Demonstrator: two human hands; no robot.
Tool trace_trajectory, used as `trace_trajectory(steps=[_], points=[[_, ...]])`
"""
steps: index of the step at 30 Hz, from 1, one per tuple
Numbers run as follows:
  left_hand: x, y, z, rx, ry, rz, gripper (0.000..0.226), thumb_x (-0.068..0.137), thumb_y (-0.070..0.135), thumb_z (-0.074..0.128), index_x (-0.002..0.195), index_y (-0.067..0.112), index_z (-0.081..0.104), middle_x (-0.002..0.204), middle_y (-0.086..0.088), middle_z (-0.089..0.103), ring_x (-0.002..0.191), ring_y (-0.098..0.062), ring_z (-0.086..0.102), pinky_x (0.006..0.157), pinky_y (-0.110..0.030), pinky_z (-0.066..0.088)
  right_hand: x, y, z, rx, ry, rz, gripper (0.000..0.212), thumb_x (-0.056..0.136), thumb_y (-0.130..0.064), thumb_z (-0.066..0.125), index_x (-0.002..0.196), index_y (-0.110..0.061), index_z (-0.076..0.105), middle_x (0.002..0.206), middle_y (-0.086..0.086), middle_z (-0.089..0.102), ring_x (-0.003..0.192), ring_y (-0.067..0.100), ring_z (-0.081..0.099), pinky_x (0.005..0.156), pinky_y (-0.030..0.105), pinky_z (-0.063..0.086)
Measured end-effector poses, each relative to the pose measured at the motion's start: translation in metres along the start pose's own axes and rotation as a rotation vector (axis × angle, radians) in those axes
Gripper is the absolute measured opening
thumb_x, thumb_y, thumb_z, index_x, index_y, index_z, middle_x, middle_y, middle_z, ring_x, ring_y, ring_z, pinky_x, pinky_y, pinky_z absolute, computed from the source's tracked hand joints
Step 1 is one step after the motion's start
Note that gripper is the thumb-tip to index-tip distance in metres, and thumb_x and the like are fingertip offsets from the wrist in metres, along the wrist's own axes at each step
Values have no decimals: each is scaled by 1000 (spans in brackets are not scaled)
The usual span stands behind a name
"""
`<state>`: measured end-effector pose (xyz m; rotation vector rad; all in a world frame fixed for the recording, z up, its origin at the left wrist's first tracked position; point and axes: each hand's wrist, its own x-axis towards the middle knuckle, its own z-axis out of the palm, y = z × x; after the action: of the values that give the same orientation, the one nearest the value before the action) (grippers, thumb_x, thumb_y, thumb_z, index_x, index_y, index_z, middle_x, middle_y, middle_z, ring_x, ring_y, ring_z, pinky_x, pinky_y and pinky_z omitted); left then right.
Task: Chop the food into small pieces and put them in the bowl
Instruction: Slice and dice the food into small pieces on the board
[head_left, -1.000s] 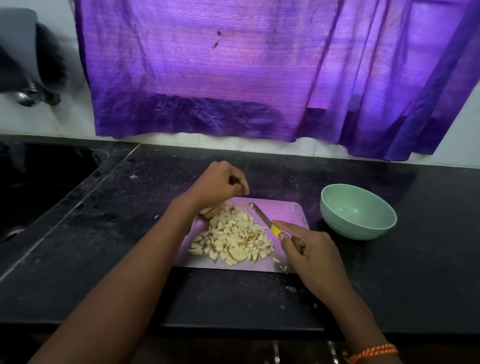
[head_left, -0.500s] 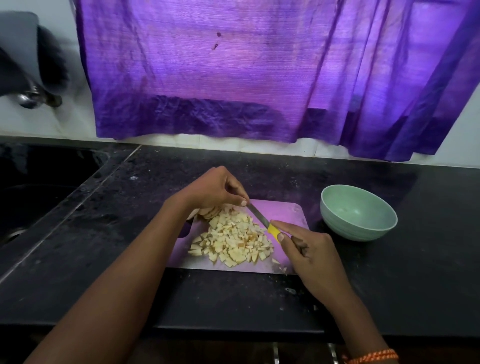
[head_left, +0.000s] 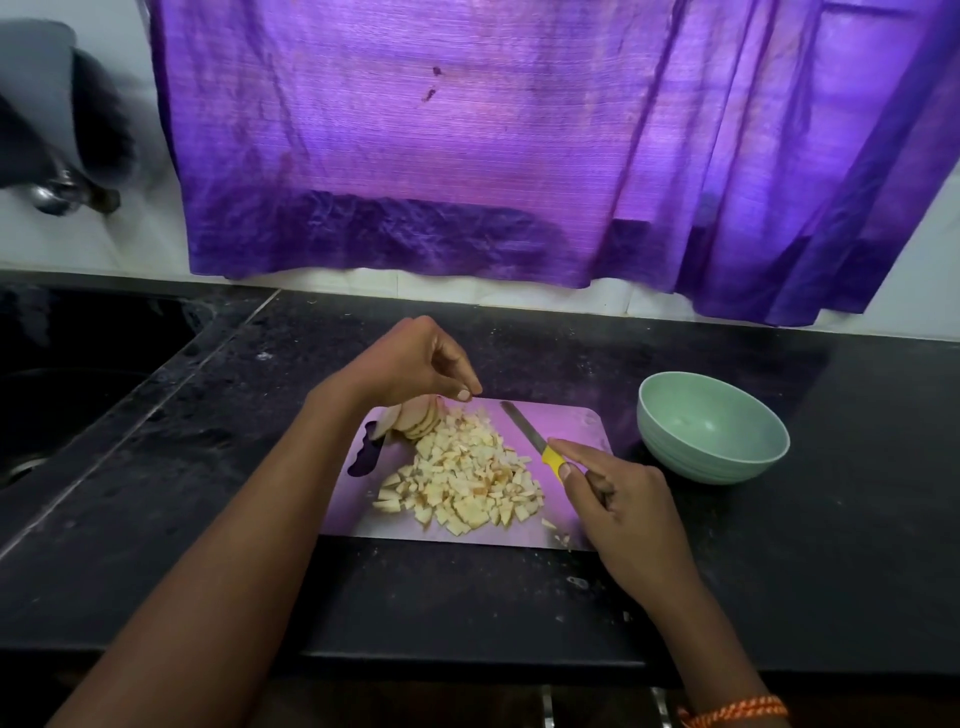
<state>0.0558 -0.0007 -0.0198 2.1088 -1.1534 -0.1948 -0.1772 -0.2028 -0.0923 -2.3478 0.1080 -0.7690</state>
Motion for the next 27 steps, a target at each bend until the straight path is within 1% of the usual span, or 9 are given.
trace_trajectory(steps=[4,6,9,12,14,19,22,23,27], points=[[-1,2,2,-47,8,24,11,87,16,88,96,20,84,87,5,81,86,-12,78,88,-34,61,0,-2,0,-6,-4,-1,31,101,-25,62,128,-37,71,51,-13,44,46,10,36,52,24,28],[-2,1,4,-85,-18,24,10,99,22,76,105,19,83,93,5,82,94,-11,78,97,-38,60,0,-1,0,-8,-8,3,31,101,-27,62,129,-37,71,51,-10,42,46,11,34,51,25,28],[-1,1,5,-113,-85,9,24,111,22,56,123,17,77,99,3,83,102,-13,78,102,-36,54,0,-3,-1,-18,-9,8,30,101,-26,62,128,-33,72,53,-20,49,47,9,42,52,20,28],[0,-1,3,-107,-179,-2,23,105,9,66,123,16,77,103,1,83,104,-12,77,102,-37,56,0,-6,-2,-34,-11,8,29,100,-23,64,128,-29,73,56,-30,51,49,4,47,52,16,27],[0,-2,2,-134,-206,-18,24,98,7,74,120,14,78,103,-1,83,101,-15,79,98,-37,59,1,-6,-2,-32,-14,16,29,100,-23,64,128,-29,73,55,-27,51,49,6,46,51,16,27],[-2,-6,-4,-76,-47,-29,15,103,19,71,112,21,83,101,7,82,103,-8,76,102,-37,55,0,-8,-2,-11,-16,21,29,101,-24,62,128,-29,73,53,-22,50,47,8,43,50,14,26],[-4,-21,-17,167,148,-132,12,100,25,75,106,32,83,102,13,81,95,-2,73,95,-42,60,0,-7,-2,-3,-16,22,30,101,-24,62,128,-30,73,51,-17,47,45,9,39,50,16,26],[-7,-27,-21,226,150,-196,11,101,27,74,107,33,81,101,11,81,90,-3,72,91,-40,60,0,-6,-1,4,-17,23,30,101,-25,62,128,-31,73,50,-14,46,45,10,37,50,19,27],[-15,-34,-30,263,-183,-517,37,106,32,64,143,28,63,87,-1,78,70,-14,75,71,-33,58,0,-4,0,6,-17,26,30,101,-26,61,128,-34,72,51,-12,46,45,10,37,51,20,29]])
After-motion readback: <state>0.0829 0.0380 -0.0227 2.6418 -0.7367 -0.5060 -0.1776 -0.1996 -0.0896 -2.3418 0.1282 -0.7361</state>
